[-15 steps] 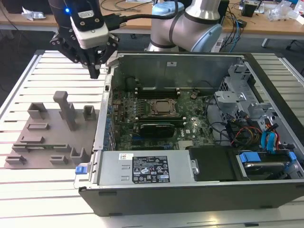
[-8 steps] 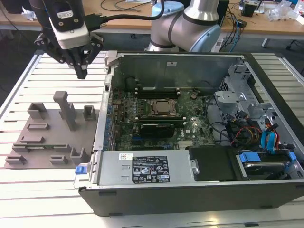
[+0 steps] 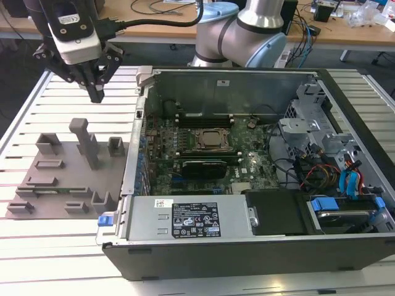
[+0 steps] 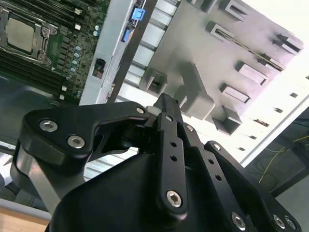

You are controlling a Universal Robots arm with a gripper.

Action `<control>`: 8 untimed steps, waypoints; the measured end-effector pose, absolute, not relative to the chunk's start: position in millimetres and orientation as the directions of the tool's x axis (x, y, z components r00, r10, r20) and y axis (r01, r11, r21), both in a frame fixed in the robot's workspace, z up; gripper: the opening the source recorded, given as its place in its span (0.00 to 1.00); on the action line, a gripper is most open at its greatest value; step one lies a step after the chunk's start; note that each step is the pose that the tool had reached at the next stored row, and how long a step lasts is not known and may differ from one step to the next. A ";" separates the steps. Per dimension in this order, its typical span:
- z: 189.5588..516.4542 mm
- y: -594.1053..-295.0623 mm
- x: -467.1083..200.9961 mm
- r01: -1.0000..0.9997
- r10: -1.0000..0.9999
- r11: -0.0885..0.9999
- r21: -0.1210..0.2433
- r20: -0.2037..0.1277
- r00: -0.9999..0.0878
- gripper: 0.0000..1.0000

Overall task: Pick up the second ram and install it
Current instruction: 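Reach for the second ram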

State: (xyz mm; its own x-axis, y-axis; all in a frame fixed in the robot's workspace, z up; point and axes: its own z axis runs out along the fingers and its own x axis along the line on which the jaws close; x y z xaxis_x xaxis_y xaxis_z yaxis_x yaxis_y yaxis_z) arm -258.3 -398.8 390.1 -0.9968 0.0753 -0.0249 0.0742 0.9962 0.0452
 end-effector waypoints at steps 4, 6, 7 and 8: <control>389.3 -398.8 -277.1 0.074 0.075 0.996 0.045 -0.025 -0.997 0.10; 388.8 -398.8 -282.6 0.074 0.075 0.996 0.045 -0.025 -0.997 0.10; 388.2 -398.9 -286.7 0.074 0.075 0.996 0.045 -0.025 -0.997 0.10; 387.7 -398.9 -290.6 0.074 0.075 0.996 0.045 -0.025 -0.997 0.10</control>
State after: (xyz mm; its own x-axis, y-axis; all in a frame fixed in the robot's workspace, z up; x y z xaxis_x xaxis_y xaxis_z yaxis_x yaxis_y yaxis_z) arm -290.6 -398.9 387.7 -0.9969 0.0753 -0.0248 0.0741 0.9962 0.0452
